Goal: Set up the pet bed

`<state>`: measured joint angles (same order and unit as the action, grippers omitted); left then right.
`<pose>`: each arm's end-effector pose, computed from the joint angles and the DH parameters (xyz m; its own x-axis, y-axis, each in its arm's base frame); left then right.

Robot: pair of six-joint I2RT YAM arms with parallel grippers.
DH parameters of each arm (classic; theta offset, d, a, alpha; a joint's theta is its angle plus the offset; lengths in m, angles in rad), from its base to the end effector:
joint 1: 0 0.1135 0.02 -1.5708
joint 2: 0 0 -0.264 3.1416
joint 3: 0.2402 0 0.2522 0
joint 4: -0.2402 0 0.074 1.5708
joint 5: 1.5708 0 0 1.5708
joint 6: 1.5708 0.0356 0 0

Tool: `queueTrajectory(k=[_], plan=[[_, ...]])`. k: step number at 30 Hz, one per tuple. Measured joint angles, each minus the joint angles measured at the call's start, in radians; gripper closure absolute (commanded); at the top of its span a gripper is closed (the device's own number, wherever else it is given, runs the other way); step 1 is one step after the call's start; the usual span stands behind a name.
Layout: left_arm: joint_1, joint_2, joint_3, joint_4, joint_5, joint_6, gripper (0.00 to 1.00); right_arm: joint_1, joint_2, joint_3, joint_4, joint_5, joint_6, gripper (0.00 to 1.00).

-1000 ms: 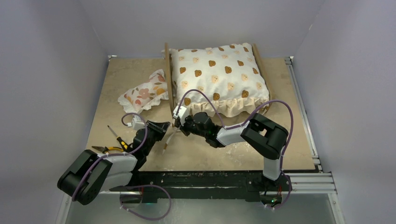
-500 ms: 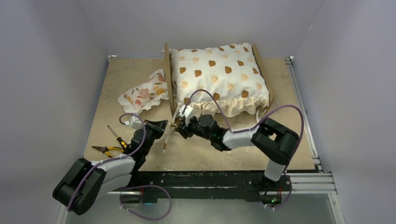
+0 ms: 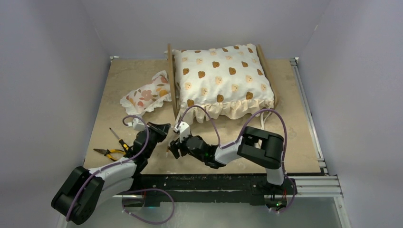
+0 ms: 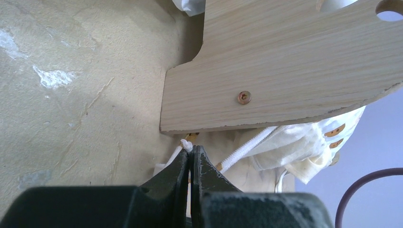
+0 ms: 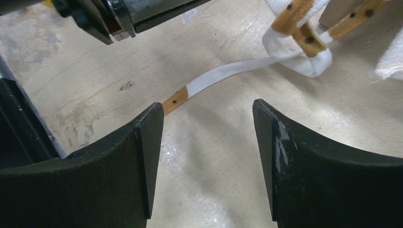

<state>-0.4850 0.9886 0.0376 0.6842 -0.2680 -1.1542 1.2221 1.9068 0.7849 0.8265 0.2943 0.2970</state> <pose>0.1552 -0.0711 0.1409 -0.2989 -0.8393 -0.4542 -0.1228 0.5058 -0.8539 0.1364 0.3449 0.1366 -0.3306 -0.0896 -0.9395 -0.7403 0.6421 0.1992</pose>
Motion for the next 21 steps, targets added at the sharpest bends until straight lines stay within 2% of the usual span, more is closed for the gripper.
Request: queueTrajectory(k=[8, 13, 16, 21], plan=[[0.0, -0.013, 0.006, -0.026, 0.021, 0.017, 1.0, 0.008, 0.092, 0.051, 0.042, 0.03, -0.002, 0.21], [0.0, -0.046, 0.008, -0.045, 0.029, 0.018, 1.0, 0.01, 0.145, 0.082, 0.063, 0.069, -0.026, 0.23], [0.0, -0.058, 0.011, -0.064, 0.029, 0.019, 1.0, 0.011, 0.168, 0.122, 0.039, 0.119, -0.028, 0.3], [0.0, -0.074, 0.037, -0.105, 0.028, 0.032, 1.0, 0.016, 0.151, 0.146, -0.077, 0.223, 0.036, 0.53]])
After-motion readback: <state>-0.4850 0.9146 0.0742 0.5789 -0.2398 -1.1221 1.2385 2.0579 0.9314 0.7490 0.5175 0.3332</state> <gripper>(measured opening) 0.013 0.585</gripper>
